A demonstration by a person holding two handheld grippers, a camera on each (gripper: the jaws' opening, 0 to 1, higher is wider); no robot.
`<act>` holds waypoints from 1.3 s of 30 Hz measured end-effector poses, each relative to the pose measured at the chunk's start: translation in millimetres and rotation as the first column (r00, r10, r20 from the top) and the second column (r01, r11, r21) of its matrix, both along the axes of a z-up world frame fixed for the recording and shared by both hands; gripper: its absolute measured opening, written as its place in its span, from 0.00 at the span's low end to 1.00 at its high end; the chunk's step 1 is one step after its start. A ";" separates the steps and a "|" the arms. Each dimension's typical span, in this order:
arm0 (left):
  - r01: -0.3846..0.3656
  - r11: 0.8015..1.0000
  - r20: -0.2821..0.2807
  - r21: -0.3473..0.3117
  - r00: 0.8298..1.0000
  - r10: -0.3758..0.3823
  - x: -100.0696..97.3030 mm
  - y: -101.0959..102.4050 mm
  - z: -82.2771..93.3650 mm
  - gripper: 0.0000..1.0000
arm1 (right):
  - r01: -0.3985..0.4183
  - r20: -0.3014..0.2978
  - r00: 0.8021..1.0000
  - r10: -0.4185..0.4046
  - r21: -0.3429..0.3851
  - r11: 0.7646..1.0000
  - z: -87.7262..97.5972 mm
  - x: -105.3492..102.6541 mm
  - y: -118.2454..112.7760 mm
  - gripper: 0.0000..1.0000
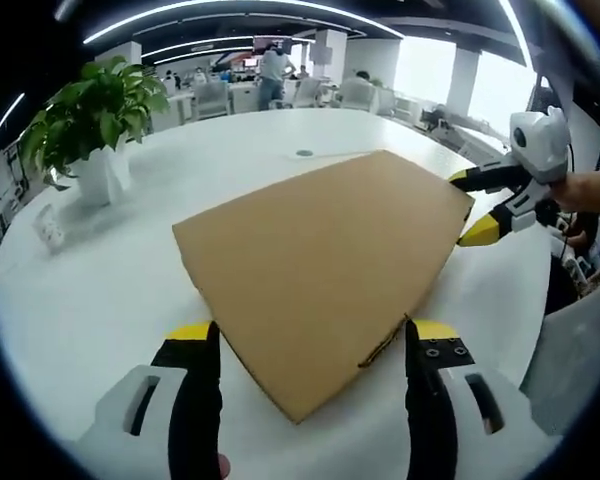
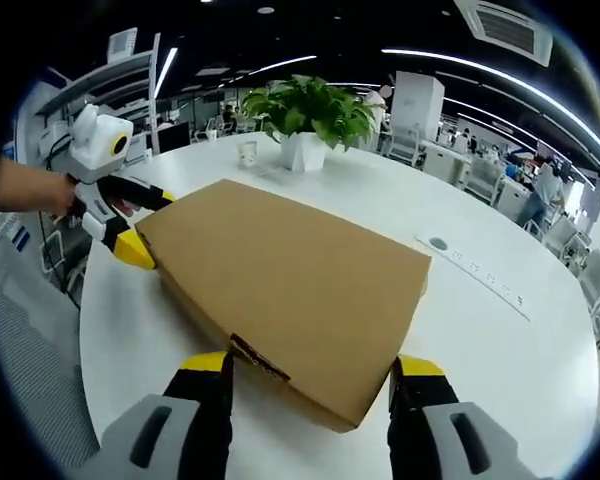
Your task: Operate the shoe box by opening the lid, removing the specified soft item, and placing it in the target area until the item is outside and the box remains undamaged.
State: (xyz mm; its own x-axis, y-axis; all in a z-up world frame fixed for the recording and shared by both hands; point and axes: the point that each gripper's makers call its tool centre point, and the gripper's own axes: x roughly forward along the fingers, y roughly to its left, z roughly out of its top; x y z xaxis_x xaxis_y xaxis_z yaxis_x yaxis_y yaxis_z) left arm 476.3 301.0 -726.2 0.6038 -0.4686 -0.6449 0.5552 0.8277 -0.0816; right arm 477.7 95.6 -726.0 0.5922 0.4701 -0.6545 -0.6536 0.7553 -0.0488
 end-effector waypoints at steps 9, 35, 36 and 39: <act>0.022 1.000 -0.001 0.009 1.000 -0.022 0.5 6.6 -0.2 0.75 | 0.028 0.008 1.000 -0.028 0.006 1.000 -0.6 -3.6 7.6 0.60; 0.096 0.994 -0.012 0.048 0.995 -0.095 9.1 33.5 -2.1 0.75 | 0.091 0.030 0.995 -0.092 0.023 0.996 0.3 -11.0 35.0 0.60; 0.098 0.994 -0.013 0.049 0.995 -0.098 9.1 34.0 -2.2 0.75 | 0.096 0.032 0.995 -0.096 0.023 0.995 0.0 -11.7 36.6 0.60; 0.106 0.993 -0.014 0.051 0.994 -0.106 9.4 36.8 -2.3 0.75 | 0.103 0.038 0.994 -0.104 0.028 0.994 0.0 -12.9 39.6 0.60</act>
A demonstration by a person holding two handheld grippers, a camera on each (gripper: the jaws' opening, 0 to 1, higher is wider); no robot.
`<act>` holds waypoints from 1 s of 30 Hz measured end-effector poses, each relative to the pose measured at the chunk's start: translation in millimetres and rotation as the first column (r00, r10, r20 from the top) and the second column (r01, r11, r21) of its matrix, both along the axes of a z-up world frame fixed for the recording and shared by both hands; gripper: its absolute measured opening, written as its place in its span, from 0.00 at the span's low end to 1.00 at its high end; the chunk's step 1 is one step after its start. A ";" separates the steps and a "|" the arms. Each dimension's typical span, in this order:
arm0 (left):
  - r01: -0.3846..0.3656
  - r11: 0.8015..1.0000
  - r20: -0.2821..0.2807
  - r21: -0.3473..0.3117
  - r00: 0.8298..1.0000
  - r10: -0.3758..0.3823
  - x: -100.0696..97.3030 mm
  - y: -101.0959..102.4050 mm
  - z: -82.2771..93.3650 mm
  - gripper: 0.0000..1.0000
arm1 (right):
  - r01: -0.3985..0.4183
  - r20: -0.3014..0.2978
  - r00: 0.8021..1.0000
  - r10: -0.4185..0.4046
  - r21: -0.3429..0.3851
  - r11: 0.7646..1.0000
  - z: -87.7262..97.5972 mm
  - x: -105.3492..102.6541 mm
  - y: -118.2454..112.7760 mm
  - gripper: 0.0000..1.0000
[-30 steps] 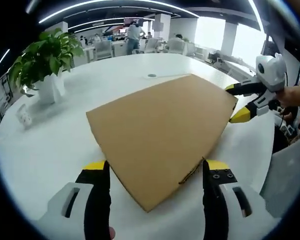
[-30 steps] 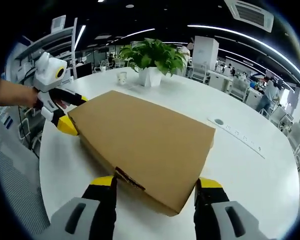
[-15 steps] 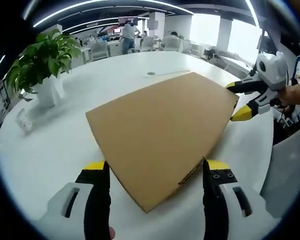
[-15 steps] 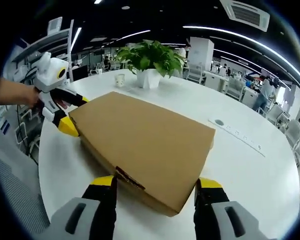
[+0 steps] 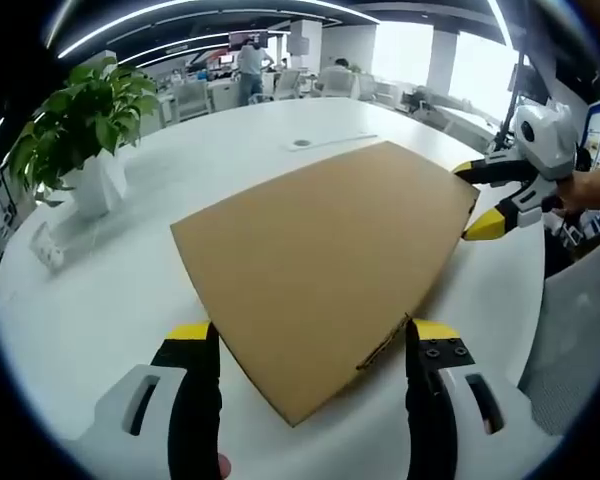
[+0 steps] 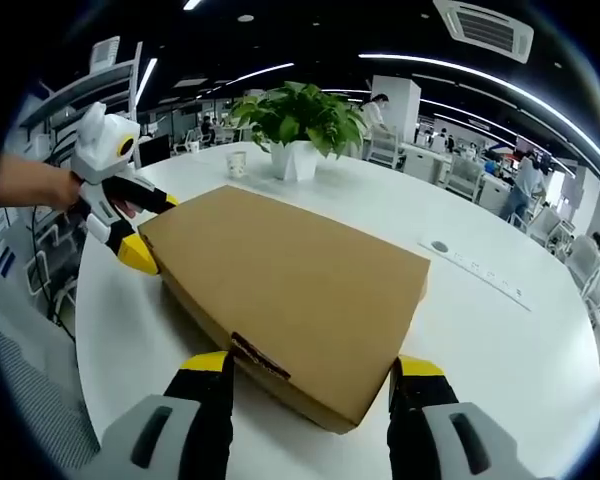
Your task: Operate the shoe box by opening the lid, removing the specified soft item, and placing it in the target area until the item is outside and the box remains undamaged.
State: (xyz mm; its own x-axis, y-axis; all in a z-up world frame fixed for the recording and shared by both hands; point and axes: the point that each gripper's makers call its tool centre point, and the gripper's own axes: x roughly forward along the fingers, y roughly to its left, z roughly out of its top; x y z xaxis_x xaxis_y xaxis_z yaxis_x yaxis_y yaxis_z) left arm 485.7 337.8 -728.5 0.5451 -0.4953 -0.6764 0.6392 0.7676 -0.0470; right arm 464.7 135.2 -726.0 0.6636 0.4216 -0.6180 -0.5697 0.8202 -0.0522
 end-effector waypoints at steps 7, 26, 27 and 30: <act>0.023 1.000 -0.009 0.019 1.000 -0.022 1.9 7.3 -1.0 0.75 | 0.012 0.004 1.000 -0.012 0.006 1.000 0.3 -1.6 7.6 0.59; 0.071 0.996 -0.030 0.058 0.997 -0.070 6.5 27.4 -2.1 0.75 | 0.061 0.009 0.998 -0.061 0.002 0.998 0.3 -6.8 28.6 0.60; 0.077 0.995 -0.031 0.062 0.997 -0.075 7.3 28.7 -2.2 0.75 | 0.067 0.009 0.998 -0.067 0.002 0.998 0.3 -7.4 30.2 0.60; 0.087 0.994 -0.035 0.069 0.996 -0.084 8.3 31.3 -2.4 0.75 | 0.077 0.008 0.997 -0.077 0.001 0.997 0.6 -8.9 33.2 0.60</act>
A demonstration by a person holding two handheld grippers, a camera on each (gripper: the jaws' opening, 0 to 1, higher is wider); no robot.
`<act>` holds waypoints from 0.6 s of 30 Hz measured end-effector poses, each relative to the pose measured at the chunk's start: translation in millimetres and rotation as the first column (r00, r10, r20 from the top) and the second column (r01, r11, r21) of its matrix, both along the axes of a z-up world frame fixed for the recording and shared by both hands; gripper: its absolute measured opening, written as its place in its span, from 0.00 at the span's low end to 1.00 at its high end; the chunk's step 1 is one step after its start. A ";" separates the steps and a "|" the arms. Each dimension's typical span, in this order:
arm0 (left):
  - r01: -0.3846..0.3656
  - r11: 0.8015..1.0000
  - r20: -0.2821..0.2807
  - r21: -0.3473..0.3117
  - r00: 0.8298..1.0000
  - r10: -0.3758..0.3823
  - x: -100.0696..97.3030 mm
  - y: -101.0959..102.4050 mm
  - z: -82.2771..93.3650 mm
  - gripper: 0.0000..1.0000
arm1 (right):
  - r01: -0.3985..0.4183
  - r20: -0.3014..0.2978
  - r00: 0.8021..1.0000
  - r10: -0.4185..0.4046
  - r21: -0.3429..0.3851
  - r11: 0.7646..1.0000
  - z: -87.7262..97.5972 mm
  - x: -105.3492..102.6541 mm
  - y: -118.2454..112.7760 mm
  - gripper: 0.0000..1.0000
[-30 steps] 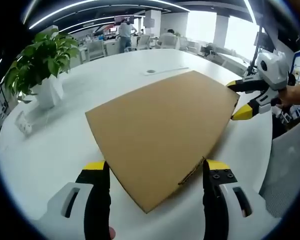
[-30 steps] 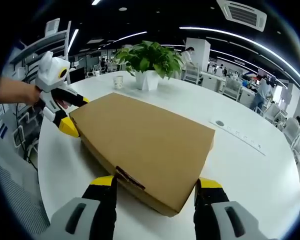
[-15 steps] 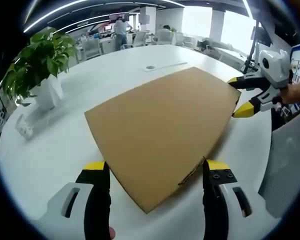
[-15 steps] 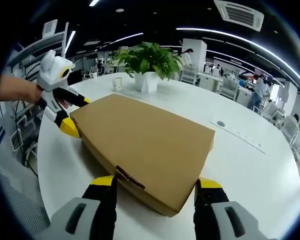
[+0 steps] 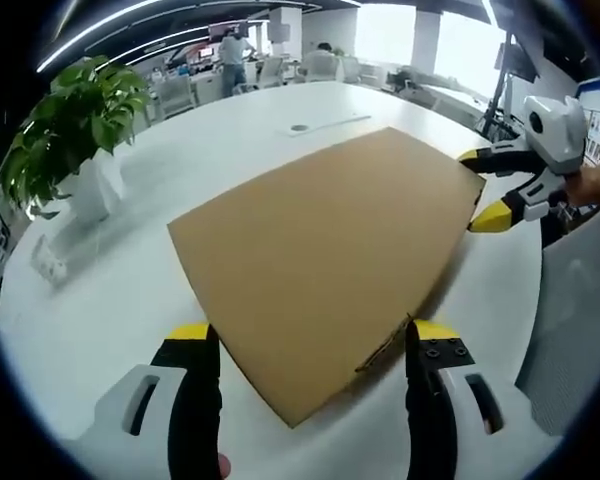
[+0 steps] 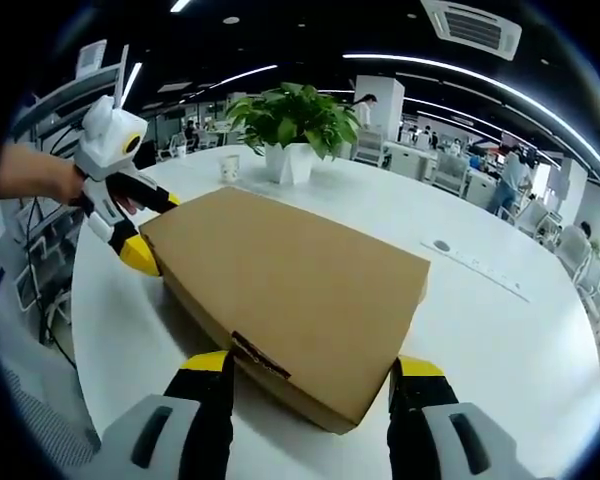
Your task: Operate the shoe box by opening the lid, removing the specified soft item, and placing it in the target area until the item is outside and the box remains undamaged.
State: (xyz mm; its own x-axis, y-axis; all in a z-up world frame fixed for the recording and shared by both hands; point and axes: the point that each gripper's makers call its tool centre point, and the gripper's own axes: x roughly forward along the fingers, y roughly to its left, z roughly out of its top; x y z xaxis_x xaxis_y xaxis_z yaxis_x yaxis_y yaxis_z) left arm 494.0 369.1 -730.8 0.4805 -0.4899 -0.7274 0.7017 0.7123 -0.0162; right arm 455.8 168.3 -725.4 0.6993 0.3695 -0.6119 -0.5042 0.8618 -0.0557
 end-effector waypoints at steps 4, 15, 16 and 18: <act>0.012 1.000 -0.005 0.007 1.000 -0.012 -1.0 2.4 -0.2 0.75 | 0.014 0.000 1.000 -0.014 -0.001 1.000 -0.1 -2.6 3.9 0.60; 0.044 0.999 -0.007 0.010 0.999 -0.044 -7.8 3.8 4.1 0.75 | 0.042 -0.001 0.999 -0.042 -0.006 0.999 -0.8 -7.9 10.8 0.59; 0.046 0.999 -0.007 0.009 0.999 -0.046 -8.1 4.0 4.3 0.75 | 0.042 0.000 0.999 -0.042 -0.010 0.999 -1.0 -8.7 11.5 0.59; 0.053 0.999 -0.008 0.010 0.999 -0.053 -8.7 4.6 4.7 0.75 | 0.042 0.001 0.999 -0.042 -0.018 0.999 -1.1 -10.4 12.4 0.59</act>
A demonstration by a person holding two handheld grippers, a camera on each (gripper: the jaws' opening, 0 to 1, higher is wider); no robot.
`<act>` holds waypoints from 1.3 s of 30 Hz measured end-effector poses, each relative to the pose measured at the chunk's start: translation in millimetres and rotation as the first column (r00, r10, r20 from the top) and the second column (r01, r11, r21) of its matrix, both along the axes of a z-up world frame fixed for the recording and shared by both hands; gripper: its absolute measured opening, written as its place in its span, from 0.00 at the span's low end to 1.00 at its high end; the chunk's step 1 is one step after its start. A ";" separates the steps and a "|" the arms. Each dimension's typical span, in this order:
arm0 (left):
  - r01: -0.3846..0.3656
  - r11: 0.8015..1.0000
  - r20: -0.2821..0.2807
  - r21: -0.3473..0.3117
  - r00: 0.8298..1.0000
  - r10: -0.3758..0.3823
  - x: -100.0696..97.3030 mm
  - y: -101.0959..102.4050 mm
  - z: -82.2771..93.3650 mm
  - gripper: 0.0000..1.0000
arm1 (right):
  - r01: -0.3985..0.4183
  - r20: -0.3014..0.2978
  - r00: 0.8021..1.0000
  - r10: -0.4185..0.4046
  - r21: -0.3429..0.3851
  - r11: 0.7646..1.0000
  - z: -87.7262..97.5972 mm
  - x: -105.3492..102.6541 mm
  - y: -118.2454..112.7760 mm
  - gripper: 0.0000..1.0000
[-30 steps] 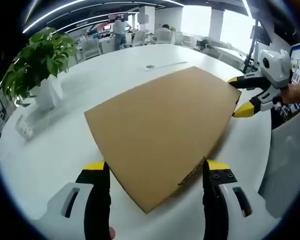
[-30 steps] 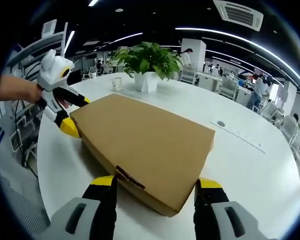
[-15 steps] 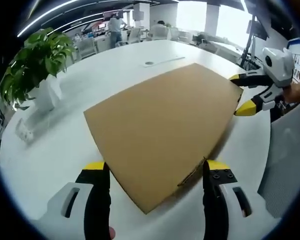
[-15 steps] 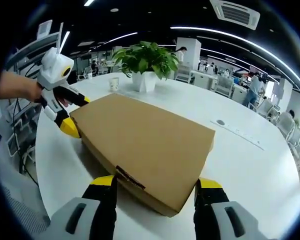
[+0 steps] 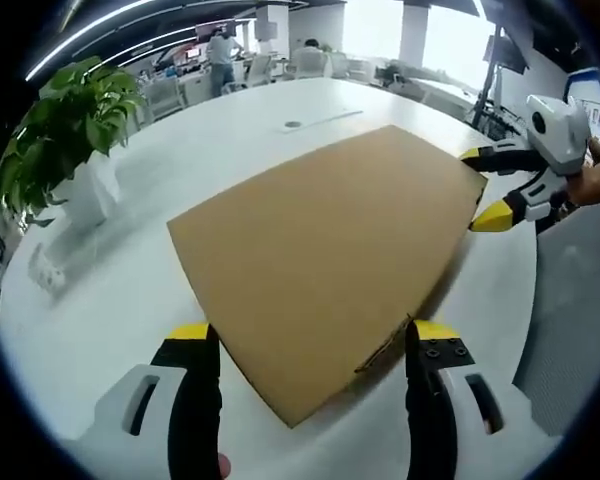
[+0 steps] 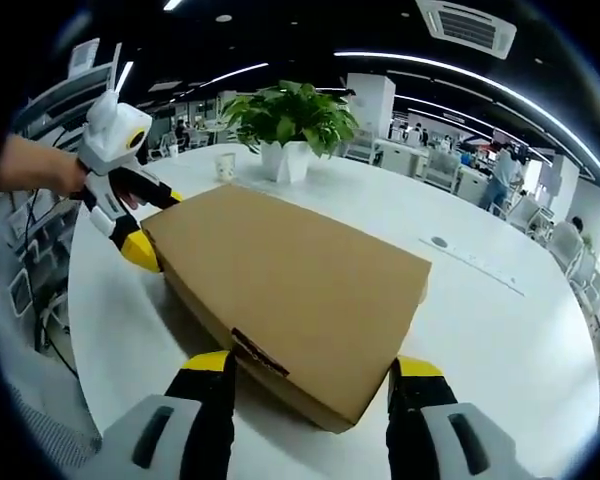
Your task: Operate the shoe box by opening the lid, removing the specified soft item, and placing it in the target area until the item is outside and the box remains undamaged.
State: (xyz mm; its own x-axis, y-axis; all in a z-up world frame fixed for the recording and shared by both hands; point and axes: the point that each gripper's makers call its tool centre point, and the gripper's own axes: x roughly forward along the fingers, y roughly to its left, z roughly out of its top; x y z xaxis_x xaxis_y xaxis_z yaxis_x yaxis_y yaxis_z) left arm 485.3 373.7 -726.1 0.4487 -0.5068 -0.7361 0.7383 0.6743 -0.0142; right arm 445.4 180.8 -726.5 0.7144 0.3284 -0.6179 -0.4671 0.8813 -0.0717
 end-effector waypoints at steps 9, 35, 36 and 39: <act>0.005 1.000 0.000 0.000 1.000 -0.005 -1.4 1.3 0.3 0.75 | 0.011 -0.001 1.000 -0.011 -0.009 1.000 -0.9 -2.0 0.9 0.59; -0.116 0.990 0.051 -0.079 0.991 0.121 -4.5 5.3 -3.3 0.75 | -0.063 0.025 0.998 0.063 0.017 0.998 -1.0 -0.7 -5.1 0.57; -0.120 0.989 0.049 -0.081 0.991 0.125 -4.6 5.4 -3.7 0.75 | -0.064 0.024 0.998 0.064 0.018 0.998 -1.6 -0.6 -4.9 0.57; -0.129 0.987 0.057 -0.093 0.989 0.135 -5.0 5.0 -2.6 0.75 | -0.071 0.028 0.997 0.071 0.015 0.997 -2.5 -0.6 -4.7 0.57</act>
State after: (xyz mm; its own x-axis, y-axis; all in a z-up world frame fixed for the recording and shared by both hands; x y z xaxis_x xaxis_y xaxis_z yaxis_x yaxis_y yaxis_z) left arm 480.3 378.7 -728.7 0.5599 -0.5018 -0.6593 0.6443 0.7640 -0.0344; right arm 444.8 176.1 -729.0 0.7052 0.3886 -0.5930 -0.5268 0.8470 -0.0715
